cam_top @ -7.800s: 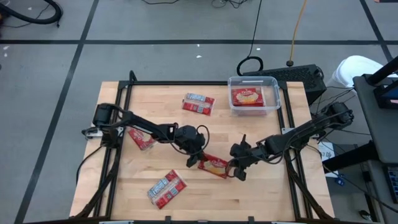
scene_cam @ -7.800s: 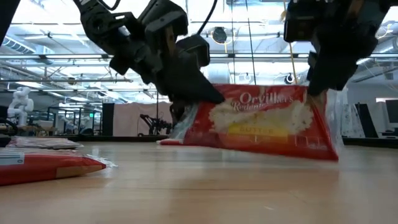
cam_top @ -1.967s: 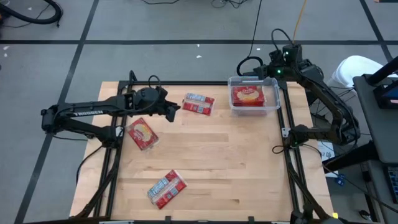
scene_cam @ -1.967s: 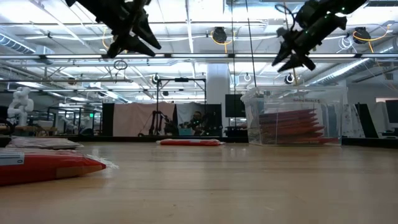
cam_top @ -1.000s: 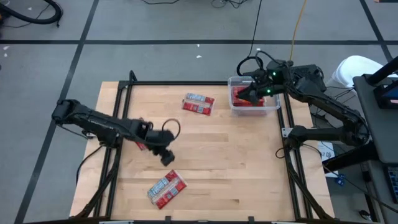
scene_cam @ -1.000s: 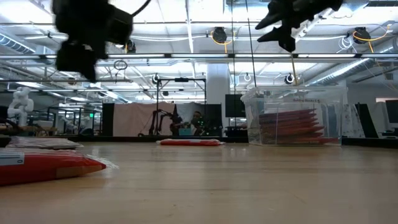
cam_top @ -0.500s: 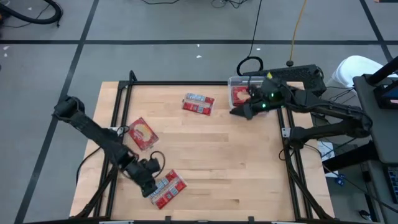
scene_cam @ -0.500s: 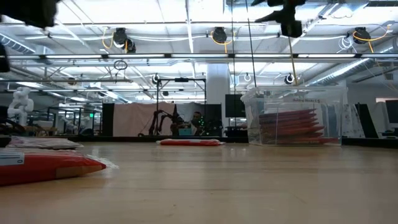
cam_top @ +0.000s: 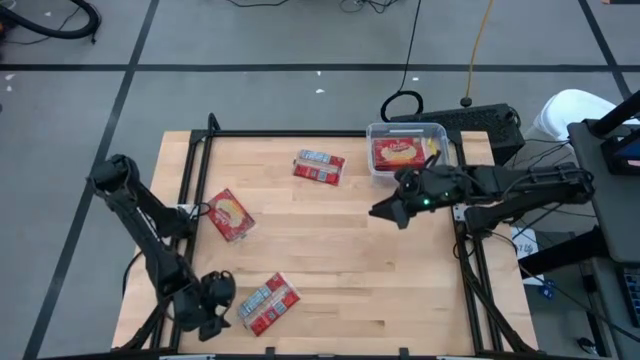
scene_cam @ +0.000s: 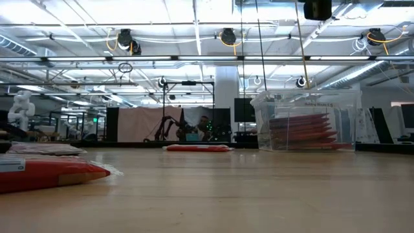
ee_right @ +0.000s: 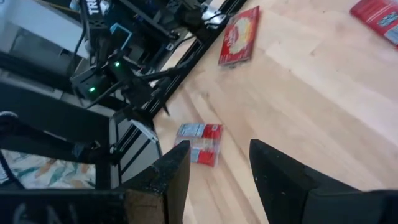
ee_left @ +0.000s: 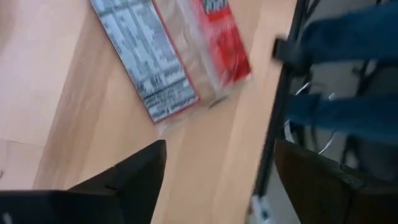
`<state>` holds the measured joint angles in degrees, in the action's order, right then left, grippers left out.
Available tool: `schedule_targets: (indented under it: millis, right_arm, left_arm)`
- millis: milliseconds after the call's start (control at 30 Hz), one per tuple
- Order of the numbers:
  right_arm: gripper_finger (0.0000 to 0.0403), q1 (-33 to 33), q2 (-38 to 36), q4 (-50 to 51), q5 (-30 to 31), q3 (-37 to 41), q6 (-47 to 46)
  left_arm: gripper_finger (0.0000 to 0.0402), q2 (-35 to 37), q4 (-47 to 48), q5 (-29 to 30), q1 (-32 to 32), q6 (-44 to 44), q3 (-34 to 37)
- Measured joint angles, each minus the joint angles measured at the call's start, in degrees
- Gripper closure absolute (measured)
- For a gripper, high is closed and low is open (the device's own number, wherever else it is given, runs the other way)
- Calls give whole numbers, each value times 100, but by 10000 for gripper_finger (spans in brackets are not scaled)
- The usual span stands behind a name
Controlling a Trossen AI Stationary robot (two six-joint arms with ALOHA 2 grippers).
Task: Sort popcorn bags into baskets
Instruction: Put the popcorn bag into the transparent container
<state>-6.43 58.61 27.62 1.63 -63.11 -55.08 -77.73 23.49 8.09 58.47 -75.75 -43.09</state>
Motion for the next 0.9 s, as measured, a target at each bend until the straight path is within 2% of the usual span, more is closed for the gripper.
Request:
schedule_targets:
  millis: [167, 400, 567, 700, 800, 900]
  right_arm:
    - [245, -341, 0, 0, 65, 0, -143]
    - [245, -706, 0, 0, 722, 0, -219]
    - [245, -732, 0, 0, 732, 0, -275]
    - [245, -733, 2, 0, 735, 0, -275]
    - [245, -731, 2, 0, 735, 0, -302]
    - [245, -731, 2, 0, 735, 0, -382]
  left_arm:
    - [107, -439, 42, -17, 298, 219, -1]
    - [144, -948, -75, 728, 390, 571, -4]
    - [156, -1466, -461, 779, 322, 1156, -6]
    - [172, -1777, -530, 903, 254, 1116, -37]
    - [203, -1870, -584, 1080, 195, 1077, -44]
    - [258, -1896, -608, 1294, 95, 1275, -28]
